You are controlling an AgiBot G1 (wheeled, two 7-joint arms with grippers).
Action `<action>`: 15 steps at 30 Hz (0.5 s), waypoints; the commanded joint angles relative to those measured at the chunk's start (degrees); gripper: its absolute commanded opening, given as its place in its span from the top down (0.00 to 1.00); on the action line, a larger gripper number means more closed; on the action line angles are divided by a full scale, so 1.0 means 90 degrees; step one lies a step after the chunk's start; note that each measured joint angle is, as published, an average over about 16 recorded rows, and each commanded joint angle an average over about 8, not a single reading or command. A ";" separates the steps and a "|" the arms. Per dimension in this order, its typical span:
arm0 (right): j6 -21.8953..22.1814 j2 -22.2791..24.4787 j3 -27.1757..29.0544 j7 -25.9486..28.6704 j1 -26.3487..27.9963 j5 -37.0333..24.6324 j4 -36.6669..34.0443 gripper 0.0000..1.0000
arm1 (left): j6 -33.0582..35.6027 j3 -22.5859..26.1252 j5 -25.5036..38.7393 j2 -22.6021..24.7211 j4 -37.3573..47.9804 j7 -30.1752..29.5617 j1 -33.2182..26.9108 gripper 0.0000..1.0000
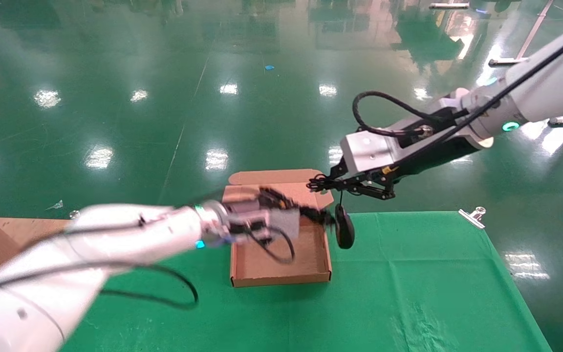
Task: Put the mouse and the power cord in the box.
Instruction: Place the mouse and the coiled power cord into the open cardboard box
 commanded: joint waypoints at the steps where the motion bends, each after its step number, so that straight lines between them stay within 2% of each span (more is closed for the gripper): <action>1: -0.0013 0.0054 0.0005 -0.0058 -0.0036 0.0009 -0.0043 1.00 | -0.0520 0.0412 -0.0003 -0.0005 -0.0271 -0.0120 0.0273 1.00; 6: 0.0005 0.0140 -0.0010 -0.0215 -0.0170 -0.0009 -0.0169 1.00 | -0.1227 0.1242 0.0161 -0.0018 -0.0310 -0.0562 0.0457 0.99; 14: 0.0089 0.0124 -0.0005 -0.0385 -0.0328 0.0004 -0.0373 1.00 | -0.1529 0.2081 0.0073 -0.0032 -0.0483 -0.1266 0.0456 0.01; 15: 0.0097 0.0114 -0.0003 -0.0403 -0.0344 0.0008 -0.0396 1.00 | -0.1525 0.2158 0.0040 -0.0034 -0.0509 -0.1333 0.0436 0.00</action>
